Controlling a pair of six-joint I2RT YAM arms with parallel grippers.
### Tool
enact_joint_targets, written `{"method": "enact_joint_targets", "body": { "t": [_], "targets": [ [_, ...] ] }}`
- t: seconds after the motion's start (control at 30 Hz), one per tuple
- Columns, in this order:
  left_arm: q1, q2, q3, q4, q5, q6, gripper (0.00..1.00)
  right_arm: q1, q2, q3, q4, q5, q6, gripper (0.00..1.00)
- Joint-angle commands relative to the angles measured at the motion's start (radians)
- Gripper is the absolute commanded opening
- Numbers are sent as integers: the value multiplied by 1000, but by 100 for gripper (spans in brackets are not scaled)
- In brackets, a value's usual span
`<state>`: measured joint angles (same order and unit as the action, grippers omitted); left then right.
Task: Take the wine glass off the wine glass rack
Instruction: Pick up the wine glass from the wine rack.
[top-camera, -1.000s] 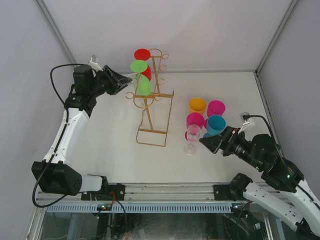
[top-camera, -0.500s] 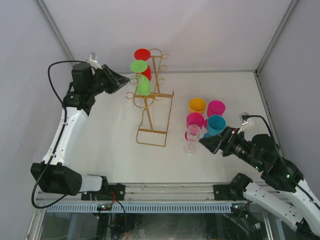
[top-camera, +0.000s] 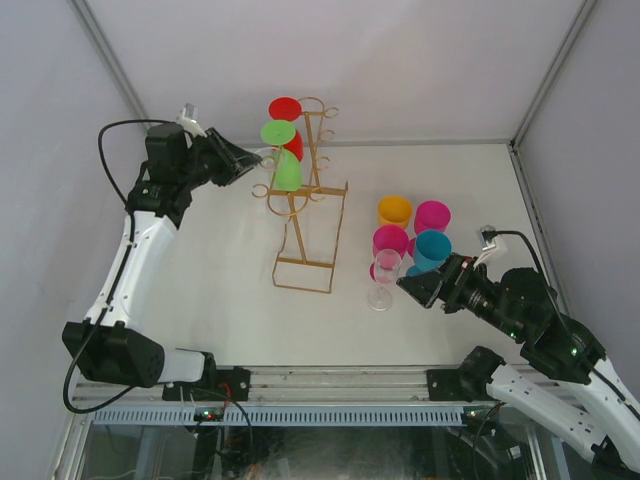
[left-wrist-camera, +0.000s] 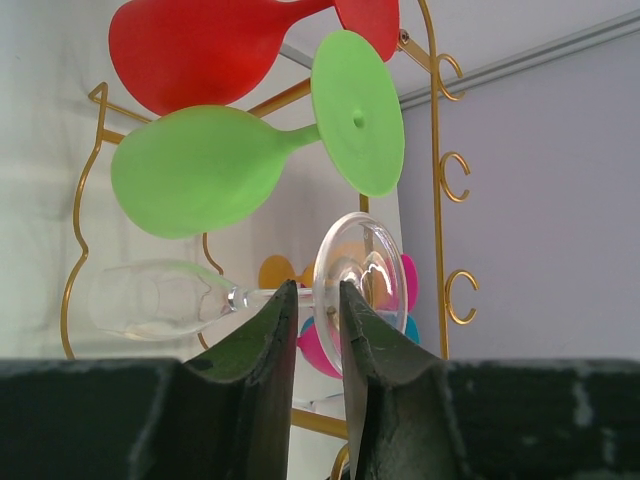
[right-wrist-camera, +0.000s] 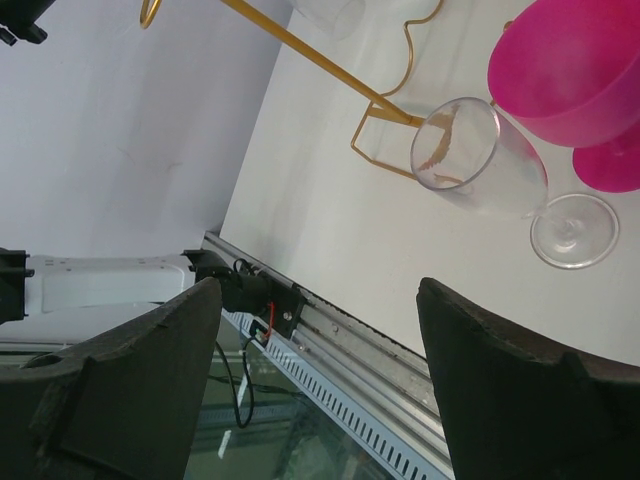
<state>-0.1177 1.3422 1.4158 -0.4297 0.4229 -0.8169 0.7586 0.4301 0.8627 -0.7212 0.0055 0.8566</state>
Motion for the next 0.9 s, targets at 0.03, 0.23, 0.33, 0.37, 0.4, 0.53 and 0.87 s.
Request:
{"method": "enact_joint_targets", "body": {
  "t": [0.03, 0.23, 0.33, 0.37, 0.4, 0.53, 0.87],
  "targets": [
    [-5, -4, 55, 5, 8, 24, 23, -5, 7, 1, 15, -2, 8, 79],
    [-6, -11, 57, 5, 0, 23, 13, -5, 6, 0, 11, -2, 9, 79],
    [-6, -12, 58, 6, -2, 18, 8, -5, 4, -4, 11, 0, 10, 79],
    [-7, -12, 58, 5, 2, 15, 7, -5, 3, -5, 11, -1, 10, 79],
    [-6, -13, 60, 7, 5, 13, 6, -5, 4, -6, 11, -1, 11, 79],
    [-6, -17, 71, 5, 4, 10, 2, -5, 4, -7, 12, -1, 11, 79],
    [-5, -42, 50, 98, 57, -98, 0, -5, -4, -7, 11, 2, 16, 79]
  ]
}}
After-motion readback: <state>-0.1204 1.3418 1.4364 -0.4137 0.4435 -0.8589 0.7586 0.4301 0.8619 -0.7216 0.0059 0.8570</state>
